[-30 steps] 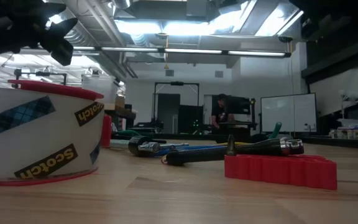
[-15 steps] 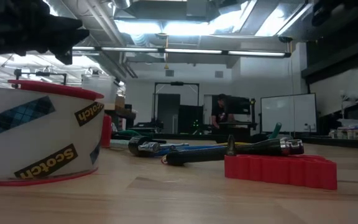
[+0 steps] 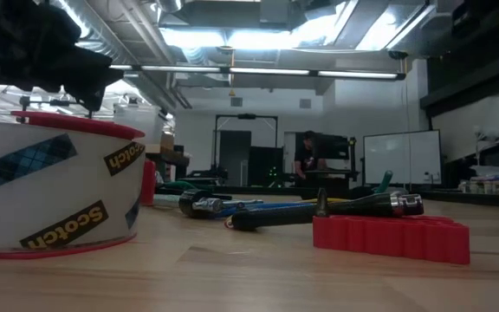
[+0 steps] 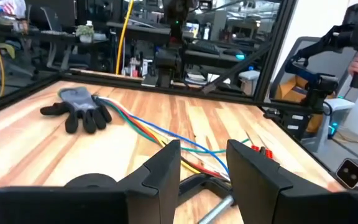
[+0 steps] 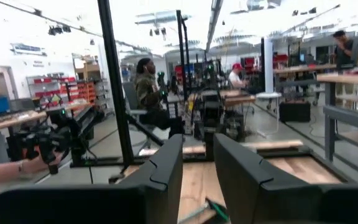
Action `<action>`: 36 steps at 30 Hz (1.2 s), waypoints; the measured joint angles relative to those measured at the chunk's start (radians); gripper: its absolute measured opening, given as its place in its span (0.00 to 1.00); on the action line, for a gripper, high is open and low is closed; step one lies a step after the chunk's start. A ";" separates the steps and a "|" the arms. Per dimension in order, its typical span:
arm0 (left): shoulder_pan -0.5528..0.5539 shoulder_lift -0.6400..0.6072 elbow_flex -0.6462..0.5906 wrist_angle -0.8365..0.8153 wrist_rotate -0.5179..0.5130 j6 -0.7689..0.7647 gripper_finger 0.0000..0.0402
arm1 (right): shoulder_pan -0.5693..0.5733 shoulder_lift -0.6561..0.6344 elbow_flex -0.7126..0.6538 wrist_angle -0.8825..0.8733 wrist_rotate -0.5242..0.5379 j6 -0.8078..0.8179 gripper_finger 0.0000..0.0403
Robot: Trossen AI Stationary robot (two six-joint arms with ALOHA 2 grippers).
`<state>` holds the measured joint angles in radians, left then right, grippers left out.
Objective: Coil cords
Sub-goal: Return to Home Position
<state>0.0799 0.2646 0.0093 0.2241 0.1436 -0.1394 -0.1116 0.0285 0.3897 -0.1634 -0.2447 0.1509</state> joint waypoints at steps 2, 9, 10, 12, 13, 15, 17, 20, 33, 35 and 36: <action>0.000 -0.001 0.000 -0.001 -0.002 0.009 0.31 | 0.000 -0.007 0.000 -0.041 0.000 0.000 0.24; 0.000 -0.001 0.000 -0.005 -0.059 -0.015 0.31 | 0.000 -0.008 -0.010 -0.146 0.029 -0.008 0.24; 0.000 -0.001 0.000 -0.005 -0.062 -0.018 0.31 | 0.000 -0.009 -0.027 -0.138 0.036 -0.019 0.24; 0.000 -0.001 0.000 0.001 -0.063 -0.025 0.31 | 0.000 -0.018 -0.075 -0.111 0.043 -0.025 0.24; 0.000 -0.001 0.000 0.005 -0.063 -0.032 0.31 | 0.000 -0.022 -0.103 -0.080 0.047 -0.026 0.24; 0.000 -0.003 0.000 0.006 -0.064 -0.042 0.31 | 0.000 -0.027 -0.162 0.001 0.053 -0.026 0.24; 0.000 -0.003 0.000 0.005 -0.066 -0.047 0.31 | 0.000 -0.026 -0.219 0.070 0.052 -0.024 0.24; 0.000 -0.003 0.000 0.010 -0.086 -0.062 0.31 | 0.000 -0.027 -0.285 0.179 0.052 -0.020 0.24; 0.018 -0.004 0.000 0.126 -0.096 -0.008 0.31 | 0.000 -0.026 -0.378 0.270 0.062 -0.019 0.24; 0.030 -0.004 0.000 0.115 -0.096 -0.015 0.31 | 0.000 -0.026 -0.378 0.257 0.061 -0.018 0.24; 0.035 -0.004 0.000 0.109 -0.096 -0.019 0.31 | 0.000 -0.026 -0.378 0.245 0.062 -0.018 0.24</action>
<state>0.1154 0.2607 0.0090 0.3332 0.0475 -0.1589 -0.1119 0.0021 0.0112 0.0820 -0.1829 0.1326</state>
